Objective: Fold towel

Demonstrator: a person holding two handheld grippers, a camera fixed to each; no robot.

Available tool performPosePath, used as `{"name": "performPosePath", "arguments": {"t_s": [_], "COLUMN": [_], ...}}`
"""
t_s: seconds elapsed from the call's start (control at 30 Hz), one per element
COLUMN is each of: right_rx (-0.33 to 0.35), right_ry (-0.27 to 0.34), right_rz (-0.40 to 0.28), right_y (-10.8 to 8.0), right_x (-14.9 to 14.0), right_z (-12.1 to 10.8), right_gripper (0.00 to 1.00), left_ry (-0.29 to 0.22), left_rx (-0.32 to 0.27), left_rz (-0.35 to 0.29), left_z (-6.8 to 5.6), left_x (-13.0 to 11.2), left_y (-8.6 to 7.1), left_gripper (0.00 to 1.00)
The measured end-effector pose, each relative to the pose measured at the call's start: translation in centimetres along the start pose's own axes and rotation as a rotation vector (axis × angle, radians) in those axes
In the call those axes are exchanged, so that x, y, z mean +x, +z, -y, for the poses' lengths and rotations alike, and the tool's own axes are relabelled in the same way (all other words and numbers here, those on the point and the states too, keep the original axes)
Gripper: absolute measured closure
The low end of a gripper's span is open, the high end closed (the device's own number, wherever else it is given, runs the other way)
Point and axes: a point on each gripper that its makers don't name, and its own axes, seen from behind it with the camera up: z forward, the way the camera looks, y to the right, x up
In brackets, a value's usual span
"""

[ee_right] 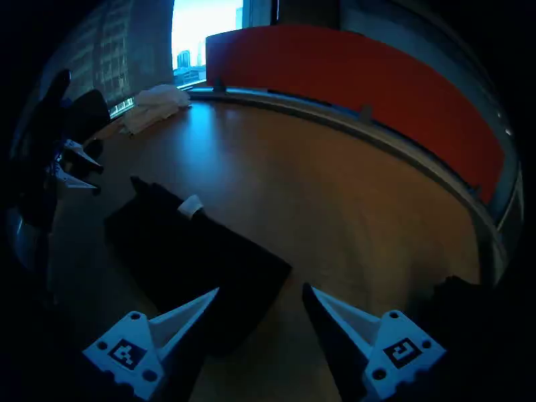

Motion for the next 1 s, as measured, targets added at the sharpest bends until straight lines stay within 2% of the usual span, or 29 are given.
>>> {"name": "performPosePath", "arguments": {"t_s": [0.27, 0.47, 1.0], "right_rx": [0.005, 0.017, 0.076], "right_ry": [-0.008, -0.026, -0.089], "right_rz": [-0.001, -0.006, -0.005], "right_y": [-0.1, 0.3, 2.7], "right_x": [0.1, 0.6, 2.2], "right_z": [0.1, 0.7, 3.4], "right_gripper": [0.14, 0.14, 0.14], "left_ry": [-0.019, -0.063, -0.179], "left_rx": [0.014, 0.039, 0.147], "left_rz": [-0.009, -0.020, -0.014], "left_z": [-0.1, 0.2, 2.8], "left_x": [-0.8, -2.0, -7.5], "left_y": [-0.9, -2.6, -8.3], "left_gripper": [0.05, 0.05, 0.05]}}
